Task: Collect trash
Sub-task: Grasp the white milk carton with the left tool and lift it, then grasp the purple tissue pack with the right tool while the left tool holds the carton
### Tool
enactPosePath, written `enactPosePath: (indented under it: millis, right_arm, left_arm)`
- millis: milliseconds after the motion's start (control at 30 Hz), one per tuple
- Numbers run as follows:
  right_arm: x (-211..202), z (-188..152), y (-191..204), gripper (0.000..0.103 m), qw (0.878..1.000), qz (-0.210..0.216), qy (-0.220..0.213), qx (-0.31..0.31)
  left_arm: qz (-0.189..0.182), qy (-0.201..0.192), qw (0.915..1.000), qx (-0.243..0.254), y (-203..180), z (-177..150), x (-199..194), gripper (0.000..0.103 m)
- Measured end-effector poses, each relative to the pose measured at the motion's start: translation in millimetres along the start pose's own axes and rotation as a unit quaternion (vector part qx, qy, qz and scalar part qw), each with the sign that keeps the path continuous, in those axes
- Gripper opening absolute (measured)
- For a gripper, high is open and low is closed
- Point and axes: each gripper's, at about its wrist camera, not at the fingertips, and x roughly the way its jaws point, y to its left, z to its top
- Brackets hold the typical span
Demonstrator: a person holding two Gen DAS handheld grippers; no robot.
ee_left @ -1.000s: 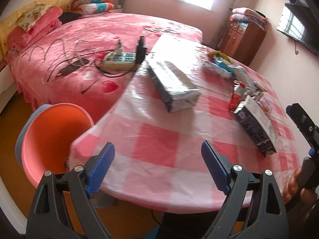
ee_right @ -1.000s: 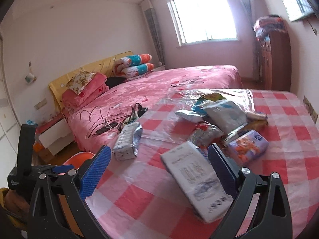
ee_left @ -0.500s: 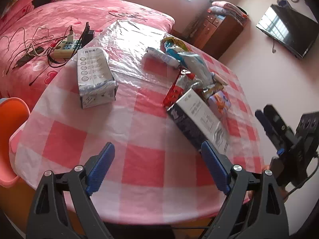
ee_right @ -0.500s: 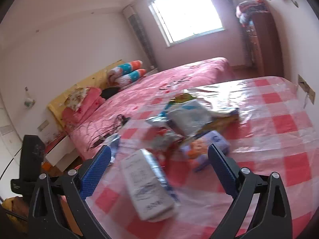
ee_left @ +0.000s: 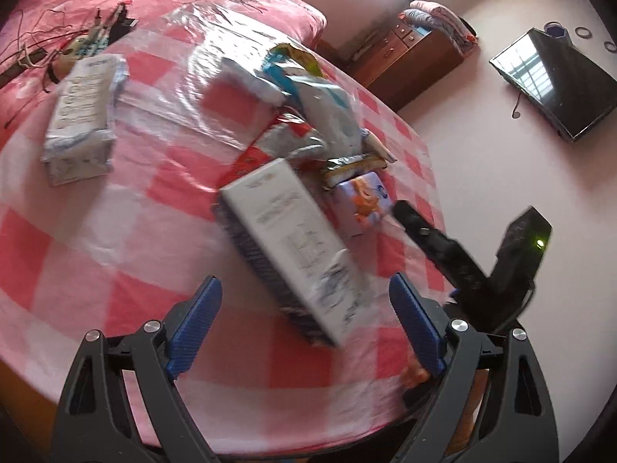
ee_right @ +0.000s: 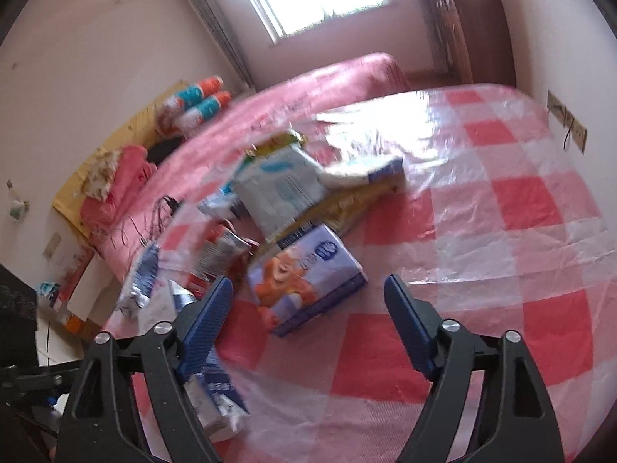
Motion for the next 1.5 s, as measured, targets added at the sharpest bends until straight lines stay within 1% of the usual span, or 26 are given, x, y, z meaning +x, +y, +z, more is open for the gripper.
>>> enactPosePath:
  millis: [100, 133, 200, 300, 333, 500, 633, 733, 767, 833, 900, 1000, 1133, 1233, 1400, 1433, 1467, 1500]
  right_arm:
    - [6, 5, 1, 0.087, 1.0, -0.015, 0.011, -0.021]
    - [6, 6, 2, 0.089, 0.999, -0.016, 0.014, -0.03]
    - [10, 7, 3, 0.09, 0.998, -0.011, 0.023, -0.052]
    - [14, 8, 2, 0.09, 0.997, -0.008, 0.031, -0.068]
    - [16, 7, 2, 0.09, 0.997, -0.002, 0.037, -0.073]
    - [22, 6, 10, 0.09, 0.994, -0.001, 0.045, -0.1]
    - [27, 9, 10, 0.09, 0.994, -0.002, 0.047, -0.102]
    - [31, 10, 12, 0.09, 0.993, -0.005, 0.052, -0.107]
    - [33, 10, 14, 0.09, 0.992, -0.007, 0.056, -0.11]
    - [35, 9, 15, 0.09, 0.992, -0.01, 0.061, -0.114]
    - [38, 9, 16, 0.09, 0.991, -0.023, 0.067, -0.115]
    - [39, 9, 20, 0.09, 0.99, -0.032, 0.066, -0.124]
    - [41, 8, 23, 0.09, 0.988, -0.041, 0.067, -0.132]
    - [41, 6, 28, 0.079, 0.987, -0.037, 0.068, -0.144]
    - [41, 5, 33, 0.078, 0.984, -0.047, 0.065, -0.157]
    - [40, 5, 34, 0.078, 0.984, -0.047, 0.064, -0.158]
    - [40, 5, 34, 0.078, 0.984, -0.048, 0.063, -0.159]
    - [40, 5, 33, 0.077, 0.984, -0.046, 0.063, -0.157]
  left_arm:
    - [0.019, 0.0, 0.9998, -0.001, -12, 5, 12, 0.089]
    - [0.028, 0.0, 0.9996, -0.003, -14, 7, 15, 0.089]
    - [0.039, -0.001, 0.9992, -0.006, -17, 11, 21, 0.089]
    - [0.064, -0.001, 0.9978, -0.016, -17, 18, 30, 0.089]
    - [0.067, 0.0, 0.9975, -0.02, -17, 20, 33, 0.089]
    - [0.091, 0.013, 0.9955, -0.019, -15, 23, 46, 0.089]
    - [0.108, 0.025, 0.9935, -0.027, -8, 24, 52, 0.089]
    - [0.115, 0.018, 0.9928, -0.027, -3, 24, 51, 0.089]
    - [0.118, 0.017, 0.9925, -0.027, -2, 24, 50, 0.087]
    - [0.115, 0.016, 0.9928, -0.031, 1, 25, 49, 0.085]
    - [0.117, 0.014, 0.9926, -0.032, 2, 23, 47, 0.083]
    - [0.12, 0.018, 0.992, -0.034, 6, 23, 43, 0.081]
    - [0.122, 0.021, 0.9917, -0.035, 9, 25, 38, 0.076]
    - [0.124, 0.019, 0.9917, -0.029, 12, 26, 32, 0.073]
    - [0.106, 0.014, 0.9938, -0.029, 19, 26, 27, 0.07]
    - [0.102, 0.012, 0.9943, -0.027, 19, 25, 27, 0.068]
    - [0.099, 0.007, 0.9947, -0.024, 19, 25, 25, 0.062]
    - [0.095, 0.003, 0.9953, -0.02, 19, 25, 24, 0.06]
